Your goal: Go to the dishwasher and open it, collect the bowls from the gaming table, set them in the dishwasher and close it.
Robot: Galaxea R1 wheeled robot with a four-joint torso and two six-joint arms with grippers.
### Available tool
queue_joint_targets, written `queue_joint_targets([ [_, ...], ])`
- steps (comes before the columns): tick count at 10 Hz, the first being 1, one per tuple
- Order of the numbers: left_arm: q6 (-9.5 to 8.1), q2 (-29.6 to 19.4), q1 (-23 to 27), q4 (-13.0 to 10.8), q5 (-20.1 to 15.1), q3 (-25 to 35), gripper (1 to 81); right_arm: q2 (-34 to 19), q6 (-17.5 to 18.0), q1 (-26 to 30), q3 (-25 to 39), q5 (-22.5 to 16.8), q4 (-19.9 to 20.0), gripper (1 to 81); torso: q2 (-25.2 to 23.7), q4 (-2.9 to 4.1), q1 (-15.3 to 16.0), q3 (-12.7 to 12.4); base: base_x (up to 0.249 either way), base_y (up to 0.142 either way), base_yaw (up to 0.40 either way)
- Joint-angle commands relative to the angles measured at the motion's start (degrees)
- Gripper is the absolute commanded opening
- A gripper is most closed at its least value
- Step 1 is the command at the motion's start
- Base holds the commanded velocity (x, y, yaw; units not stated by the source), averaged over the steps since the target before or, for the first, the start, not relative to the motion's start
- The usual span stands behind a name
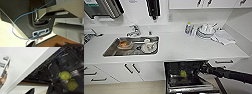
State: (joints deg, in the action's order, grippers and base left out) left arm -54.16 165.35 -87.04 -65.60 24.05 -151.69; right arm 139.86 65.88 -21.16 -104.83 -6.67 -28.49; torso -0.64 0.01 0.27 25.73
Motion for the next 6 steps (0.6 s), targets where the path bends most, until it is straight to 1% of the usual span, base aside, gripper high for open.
queue_joint_targets([
  [1,0.11,-0.8,-1.6,-0.4,-1.6,-0.1,81.1,-2.0,0.1,7.8,2.1,-0.5,1.2,81.1,0.0,0.00,0.0,0.0,0.000,0.000,0.000],
  [4,0.20,-0.6,-1.5,-0.4,-1.6,-0.1,81.1,-3.2,0.1,7.6,4.2,-0.5,1.5,81.1,0.0,0.00,0.0,0.0,0.000,0.000,0.000],
  [5,0.20,-0.6,-1.5,-0.4,-1.6,-0.1,81.1,-4.3,0.0,6.9,5.7,-0.5,1.5,81.1,0.0,0.00,0.0,0.0,0.000,0.000,0.000],
  [6,0.20,-0.6,-1.5,-0.4,-1.6,-0.1,81.1,-6.6,0.0,5.4,8.8,-0.7,1.3,81.1,0.0,0.00,0.0,0.0,0.000,0.000,0.000],
])
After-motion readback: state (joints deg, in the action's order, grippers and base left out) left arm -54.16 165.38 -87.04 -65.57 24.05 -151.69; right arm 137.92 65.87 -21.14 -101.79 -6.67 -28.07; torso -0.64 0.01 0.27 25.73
